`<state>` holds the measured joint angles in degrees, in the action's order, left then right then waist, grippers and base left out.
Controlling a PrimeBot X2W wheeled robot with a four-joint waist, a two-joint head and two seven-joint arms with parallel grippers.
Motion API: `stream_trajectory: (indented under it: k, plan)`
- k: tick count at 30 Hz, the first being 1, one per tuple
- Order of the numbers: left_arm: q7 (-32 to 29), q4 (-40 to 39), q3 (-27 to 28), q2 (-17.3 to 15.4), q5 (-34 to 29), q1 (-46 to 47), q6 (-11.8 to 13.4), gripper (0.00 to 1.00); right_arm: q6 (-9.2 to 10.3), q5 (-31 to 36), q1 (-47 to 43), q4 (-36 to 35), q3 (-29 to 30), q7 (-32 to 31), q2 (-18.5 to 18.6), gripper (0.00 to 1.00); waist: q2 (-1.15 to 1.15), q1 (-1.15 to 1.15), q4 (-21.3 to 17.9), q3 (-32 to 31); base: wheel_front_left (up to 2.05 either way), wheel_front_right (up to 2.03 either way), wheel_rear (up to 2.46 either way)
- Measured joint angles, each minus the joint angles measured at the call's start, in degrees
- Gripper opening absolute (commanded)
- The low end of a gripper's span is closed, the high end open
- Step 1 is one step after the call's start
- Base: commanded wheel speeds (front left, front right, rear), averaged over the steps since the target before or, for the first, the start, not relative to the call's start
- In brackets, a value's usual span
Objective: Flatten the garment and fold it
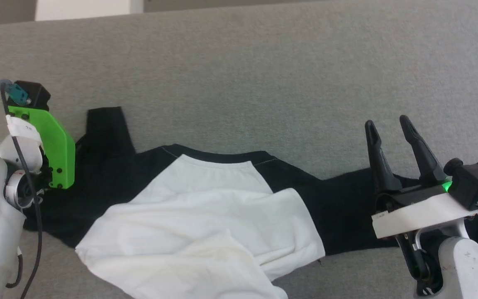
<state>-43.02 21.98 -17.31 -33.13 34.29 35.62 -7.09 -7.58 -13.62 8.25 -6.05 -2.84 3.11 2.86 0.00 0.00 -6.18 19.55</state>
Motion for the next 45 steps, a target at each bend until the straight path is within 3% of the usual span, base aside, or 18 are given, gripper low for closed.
stream_trajectory:
  k: [9, 10, 11, 14, 17, 20, 24, 28, 33, 34, 35, 36, 41, 45]
  plan:
    - [-8.2, 0.8, 2.0, -0.5, 5.8, 0.8, 1.3, 0.97, 0.00, -0.2, 0.5, -0.5, -0.3, 1.0, 0.0, 1.00, 0.00, 0.00, -1.8, 2.9, 0.00, 0.00, 0.00]
    - [-9.3, 0.7, 2.4, -0.4, 7.0, 0.9, 1.9, 0.38, 0.00, -0.2, 0.6, -0.5, -0.3, 1.0, 0.0, 1.00, 0.00, 0.00, -1.8, 2.9, 0.00, 0.00, 0.00]
    - [-10.1, 0.6, 2.7, -0.3, 7.8, 0.8, 2.4, 0.00, 0.00, -0.2, 0.8, -0.5, -0.3, 1.0, 0.0, 1.00, 0.00, 0.00, -1.7, 2.9, 0.00, 0.00, 0.00]
    - [-9.7, -0.7, 2.6, 0.0, 7.7, 0.4, 2.7, 0.00, 0.00, -0.2, 1.1, -0.5, 0.0, 1.2, 0.0, 1.00, 0.00, 0.00, -1.0, 2.7, 0.00, 0.00, 0.00]
    - [-2.0, -1.9, 3.0, 0.1, 5.1, -1.1, 3.2, 0.00, 0.00, -0.1, 1.1, -0.4, 0.2, 1.2, 0.0, 1.00, 0.00, 0.00, -0.3, 2.1, 0.00, 0.00, 0.00]
    - [6.3, -2.1, 4.5, -1.4, 1.3, -3.3, 5.5, 0.00, 0.00, -0.1, 1.0, -0.3, 1.0, 1.2, 0.0, 1.00, 0.00, 0.00, 0.5, 0.9, 0.00, 0.00, 0.00]
    - [12.2, -2.0, 7.3, -3.6, -0.6, -7.9, 8.9, 0.00, 0.00, 0.0, 0.1, -0.2, 1.7, 0.9, 0.0, 1.00, 0.00, 0.00, 2.0, -1.0, 0.00, 0.00, 0.00]
    - [14.4, -2.2, 10.6, -5.1, -0.5, -14.4, 12.5, 0.00, 0.00, 0.0, -0.9, -0.2, 2.2, -0.1, 0.0, 1.00, 0.00, 0.00, 4.0, -3.0, 0.00, 0.00, 0.00]
    - [14.5, -4.3, 11.9, -5.6, 1.0, -22.3, 13.3, 0.00, 0.00, 0.0, -2.0, -0.5, 3.2, -0.9, 0.0, 1.00, 0.00, 0.00, 6.6, -4.9, 0.00, 0.00, 0.00]
    - [14.6, -4.8, 11.9, -5.4, 1.5, -23.2, 13.1, 0.31, 0.00, 0.1, -2.2, -0.6, 3.2, -1.2, 0.0, 1.00, 0.00, 0.00, 7.2, -5.2, 0.00, 0.00, 0.00]
    - [15.0, -5.3, 11.7, -5.0, 2.0, -23.9, 12.5, 0.76, 0.00, 0.1, -2.3, -0.6, 3.3, -1.4, 0.0, 1.00, 0.00, 0.00, 7.7, -5.5, 0.00, 0.00, 0.00]
    - [15.5, -5.7, 11.4, -4.7, 2.4, -24.3, 12.0, 1.00, 0.00, 0.1, -2.4, -0.7, 3.4, -1.4, 0.0, 1.00, 0.00, 0.00, 8.1, -5.7, 0.00, 0.00, 0.00]
    - [20.4, -8.4, 10.7, -3.8, 2.6, -24.6, 8.3, 1.00, 0.00, 0.1, -2.5, -0.9, 3.2, -1.9, 0.0, 1.00, 0.00, 0.00, 9.6, -7.0, 0.00, 0.00, 0.00]
    - [22.1, -11.6, 9.1, -4.6, 2.6, -22.7, 3.4, 1.00, 0.00, 0.0, -2.5, -1.2, 3.1, -1.9, 0.0, 1.00, 0.00, 0.00, 9.6, -7.4, 0.00, 0.00, 0.00]
